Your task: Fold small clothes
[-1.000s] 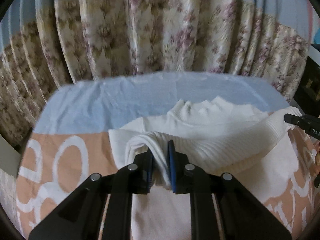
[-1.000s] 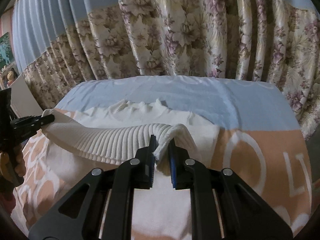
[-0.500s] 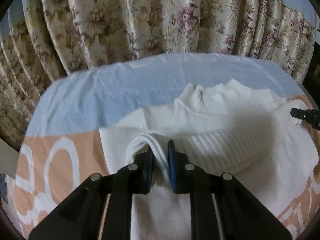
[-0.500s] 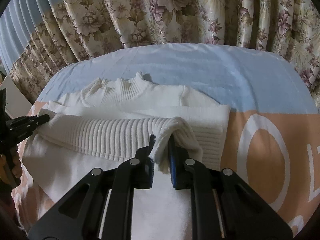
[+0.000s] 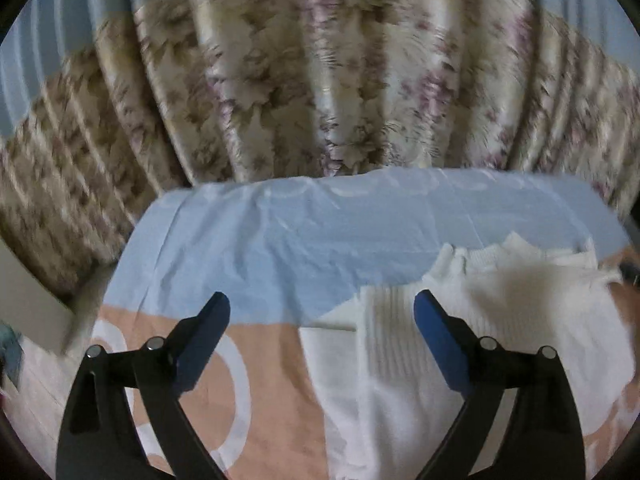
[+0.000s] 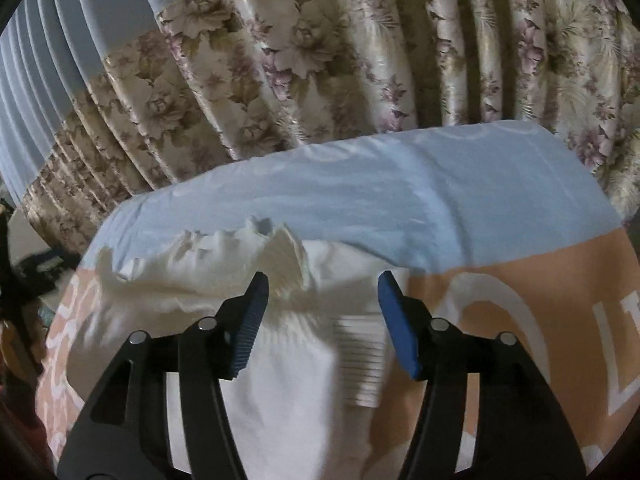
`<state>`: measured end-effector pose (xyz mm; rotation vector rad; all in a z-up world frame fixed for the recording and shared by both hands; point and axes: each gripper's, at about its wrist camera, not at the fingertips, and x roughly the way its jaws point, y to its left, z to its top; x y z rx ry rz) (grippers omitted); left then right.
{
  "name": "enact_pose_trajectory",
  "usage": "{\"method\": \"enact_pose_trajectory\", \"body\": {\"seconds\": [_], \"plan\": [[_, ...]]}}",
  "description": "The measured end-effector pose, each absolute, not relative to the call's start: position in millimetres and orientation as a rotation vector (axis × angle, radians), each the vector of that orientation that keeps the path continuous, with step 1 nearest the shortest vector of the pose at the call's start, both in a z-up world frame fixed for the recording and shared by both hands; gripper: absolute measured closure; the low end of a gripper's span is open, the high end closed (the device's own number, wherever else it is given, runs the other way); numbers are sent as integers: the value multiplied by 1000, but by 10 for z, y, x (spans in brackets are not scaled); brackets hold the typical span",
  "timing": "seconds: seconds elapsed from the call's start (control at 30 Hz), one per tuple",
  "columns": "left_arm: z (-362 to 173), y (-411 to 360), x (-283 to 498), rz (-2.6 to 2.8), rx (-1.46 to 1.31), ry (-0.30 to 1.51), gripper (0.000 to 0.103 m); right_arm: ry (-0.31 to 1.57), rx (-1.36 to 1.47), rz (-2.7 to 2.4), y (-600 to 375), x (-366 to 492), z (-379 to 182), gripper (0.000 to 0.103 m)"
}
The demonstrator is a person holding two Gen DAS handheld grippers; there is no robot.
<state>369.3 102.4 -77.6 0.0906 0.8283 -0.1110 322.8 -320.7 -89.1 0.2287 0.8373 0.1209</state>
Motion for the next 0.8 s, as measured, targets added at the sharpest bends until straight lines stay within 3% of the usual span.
{"method": "enact_pose_trajectory", "body": {"seconds": [0.27,0.4,0.47,0.57,0.63,0.67,0.7,0.8], "plan": [[-1263,932,3286,-126,146,974,10,909,192,143,-3085,3134,-1145,45],[-1357,960,2968,-93,117,963,12,930,172,148,-3045,3053,-1196,45],[-1349,1001,2830,-82,96,954,36,933,178,151,-3048,3002,-1206,45],[-1382,1044,2751,-85,62,973,59,910,163,163,-3013,2888,-1156,45],[-1423,1028,2756,-86,62,990,65,943,116,160,-2943,2888,-1191,62],[-1440,1009,2749,-80,64,996,68,961,91,162,-2899,2898,-1225,86],[-1445,1001,2735,-80,64,998,70,957,75,161,-2871,2894,-1227,91],[-1427,952,2669,-68,84,979,79,924,21,151,-2811,2849,-1176,93]]}}
